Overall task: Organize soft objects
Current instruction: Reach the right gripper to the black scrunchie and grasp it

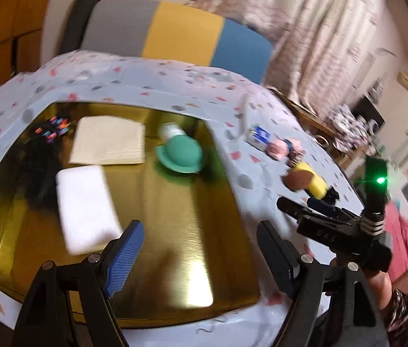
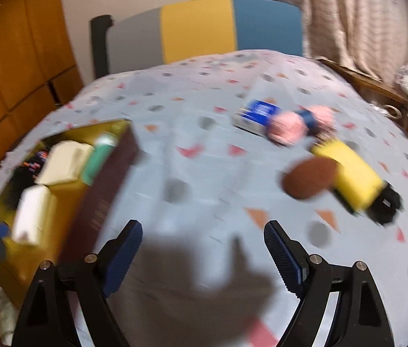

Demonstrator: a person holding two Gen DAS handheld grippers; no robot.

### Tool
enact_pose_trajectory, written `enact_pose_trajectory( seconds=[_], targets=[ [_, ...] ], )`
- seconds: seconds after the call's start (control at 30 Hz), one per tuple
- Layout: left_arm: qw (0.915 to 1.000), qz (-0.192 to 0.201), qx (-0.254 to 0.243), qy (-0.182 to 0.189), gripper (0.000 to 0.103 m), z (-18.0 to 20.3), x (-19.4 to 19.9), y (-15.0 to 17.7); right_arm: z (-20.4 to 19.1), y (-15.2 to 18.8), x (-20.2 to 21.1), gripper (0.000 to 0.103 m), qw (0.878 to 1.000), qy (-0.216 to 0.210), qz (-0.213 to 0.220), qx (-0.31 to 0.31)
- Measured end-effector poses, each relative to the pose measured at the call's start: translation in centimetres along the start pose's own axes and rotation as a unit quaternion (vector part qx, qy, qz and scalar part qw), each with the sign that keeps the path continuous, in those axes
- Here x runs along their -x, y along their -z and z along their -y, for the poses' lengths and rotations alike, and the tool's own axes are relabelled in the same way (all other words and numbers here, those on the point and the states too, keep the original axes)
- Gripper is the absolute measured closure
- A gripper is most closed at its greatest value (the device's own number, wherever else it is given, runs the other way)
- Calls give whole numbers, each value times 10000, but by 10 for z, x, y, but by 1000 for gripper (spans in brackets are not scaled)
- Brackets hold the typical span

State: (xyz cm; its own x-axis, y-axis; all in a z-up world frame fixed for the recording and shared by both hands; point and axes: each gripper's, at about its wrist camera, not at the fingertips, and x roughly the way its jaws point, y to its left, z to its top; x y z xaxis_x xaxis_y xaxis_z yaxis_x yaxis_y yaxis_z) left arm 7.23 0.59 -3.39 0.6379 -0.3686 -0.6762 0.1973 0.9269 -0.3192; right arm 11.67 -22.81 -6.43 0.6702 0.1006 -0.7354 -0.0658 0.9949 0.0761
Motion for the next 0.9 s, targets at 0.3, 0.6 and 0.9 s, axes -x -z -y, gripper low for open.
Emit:
enact_pose_trajectory(
  seconds=[0.3,0.6,0.9],
  targets=[
    [9971,-160,-673,323,22,61,-7,20,102,32,13,16,9922,989,232,-723],
    [9947,-371,-894,349,22,91,-14,31,196,-2,9,16,9755,1472,388,-1590],
    [9933,-392,-1053,263,22,108,-16,27,224,-13,-22,28,9776,978,318,-1839]
  ],
)
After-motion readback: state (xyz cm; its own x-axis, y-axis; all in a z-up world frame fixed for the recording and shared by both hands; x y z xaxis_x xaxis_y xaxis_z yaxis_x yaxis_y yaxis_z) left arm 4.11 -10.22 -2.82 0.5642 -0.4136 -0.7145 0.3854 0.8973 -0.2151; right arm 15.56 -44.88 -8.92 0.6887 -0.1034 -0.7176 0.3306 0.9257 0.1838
